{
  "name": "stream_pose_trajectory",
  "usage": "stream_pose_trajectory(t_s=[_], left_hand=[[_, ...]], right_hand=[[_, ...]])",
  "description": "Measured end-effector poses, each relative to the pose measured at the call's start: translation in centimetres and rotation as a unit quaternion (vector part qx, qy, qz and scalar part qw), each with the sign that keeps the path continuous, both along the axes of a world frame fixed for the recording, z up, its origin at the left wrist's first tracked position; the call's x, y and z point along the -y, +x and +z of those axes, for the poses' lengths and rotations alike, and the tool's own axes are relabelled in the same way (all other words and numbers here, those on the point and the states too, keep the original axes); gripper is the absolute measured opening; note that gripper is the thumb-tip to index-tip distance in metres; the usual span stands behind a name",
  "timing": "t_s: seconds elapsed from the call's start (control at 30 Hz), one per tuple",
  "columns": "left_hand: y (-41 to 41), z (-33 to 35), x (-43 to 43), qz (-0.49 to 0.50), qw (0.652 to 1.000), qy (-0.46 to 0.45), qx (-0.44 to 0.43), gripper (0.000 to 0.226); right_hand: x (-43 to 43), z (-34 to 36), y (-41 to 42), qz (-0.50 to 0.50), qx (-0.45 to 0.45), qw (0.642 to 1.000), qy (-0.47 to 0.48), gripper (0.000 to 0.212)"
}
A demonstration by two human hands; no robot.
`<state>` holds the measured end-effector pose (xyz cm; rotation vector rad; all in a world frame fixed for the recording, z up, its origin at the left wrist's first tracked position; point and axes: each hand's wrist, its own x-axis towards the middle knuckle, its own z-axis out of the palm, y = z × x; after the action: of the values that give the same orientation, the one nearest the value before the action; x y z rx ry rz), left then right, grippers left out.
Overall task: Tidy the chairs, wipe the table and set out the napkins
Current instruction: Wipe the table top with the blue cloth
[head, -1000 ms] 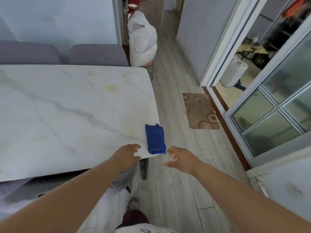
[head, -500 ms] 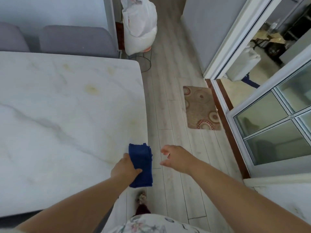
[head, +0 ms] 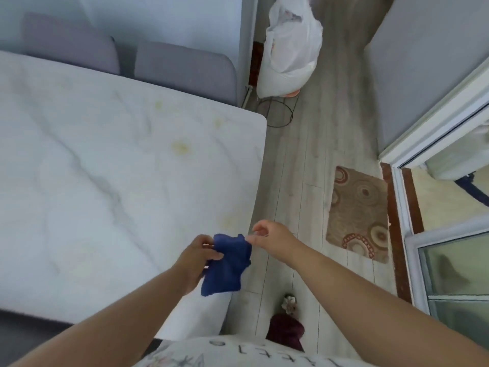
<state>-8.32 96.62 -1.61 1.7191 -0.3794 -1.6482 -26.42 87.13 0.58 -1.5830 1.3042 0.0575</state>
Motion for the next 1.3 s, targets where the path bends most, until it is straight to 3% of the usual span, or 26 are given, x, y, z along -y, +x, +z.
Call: stream_pose_trajectory(t_s=[0.17,0.23,0.33,0.43,0.53,0.63,0.83,0.93,1.03,1.1,1.17,1.23,1.3], left_hand=[[-1.0,3.1,3.3,0.227,0.958,-0.082,-0.154,0.041],[-1.9,3.5,4.0,0.303,0.930,-0.095,-0.187,0.045],[-3.9,3.7,3.9,0.371,0.900,-0.113,-0.202,0.045],[-6.2,4.3,3.1,0.373,0.895,-0.134,-0.203,0.038],[-8.4,5.3,2.3,0.371,0.895,-0.146,-0.202,0.041],[-10.0,5.1,0.1,0.448,0.862,-0.125,-0.200,0.039],[-11.5,3.3,-6.8,0.546,0.810,-0.071,-0.201,0.035],[-11.2,2.2,-10.6,0.593,0.787,-0.056,-0.164,0.056],[-9.8,1.1,-13.5,0.613,0.776,-0.069,-0.132,0.066],[-8.9,-0.1,-15.1,0.572,0.811,-0.029,-0.119,0.058],[-8.5,-1.5,-16.3,0.516,0.846,0.076,-0.105,0.049],[-8.2,-2.9,-17.1,0.488,0.853,0.171,-0.075,0.043],[-7.5,-3.9,-17.6,0.483,0.852,0.201,-0.035,0.039]], right_hand=[[4.8,0.2,1.1,-0.064,0.104,0.977,0.173,0.052],[6.4,0.7,1.5,-0.036,0.169,0.957,0.233,0.045],[8.0,1.7,1.9,0.048,0.237,0.938,0.250,0.034],[8.5,2.4,2.8,0.145,0.226,0.938,0.217,0.042],[7.4,2.5,3.8,0.226,0.226,0.923,0.214,0.033],[4.5,2.4,4.5,0.286,0.210,0.897,0.263,0.026],[-0.3,-0.3,6.3,0.318,0.139,0.910,0.225,0.024],[-1.7,-1.1,7.8,0.292,0.146,0.921,0.213,0.028],[-1.8,-1.8,10.0,0.291,0.148,0.930,0.169,0.034],[-1.6,-2.8,11.4,0.315,0.116,0.936,0.105,0.035],[-1.2,-3.8,12.3,0.376,0.018,0.926,-0.006,0.035],[-1.0,-4.4,12.5,0.477,-0.113,0.847,-0.208,0.044],[-1.9,-4.9,12.4,0.554,-0.072,0.768,-0.312,0.044]])
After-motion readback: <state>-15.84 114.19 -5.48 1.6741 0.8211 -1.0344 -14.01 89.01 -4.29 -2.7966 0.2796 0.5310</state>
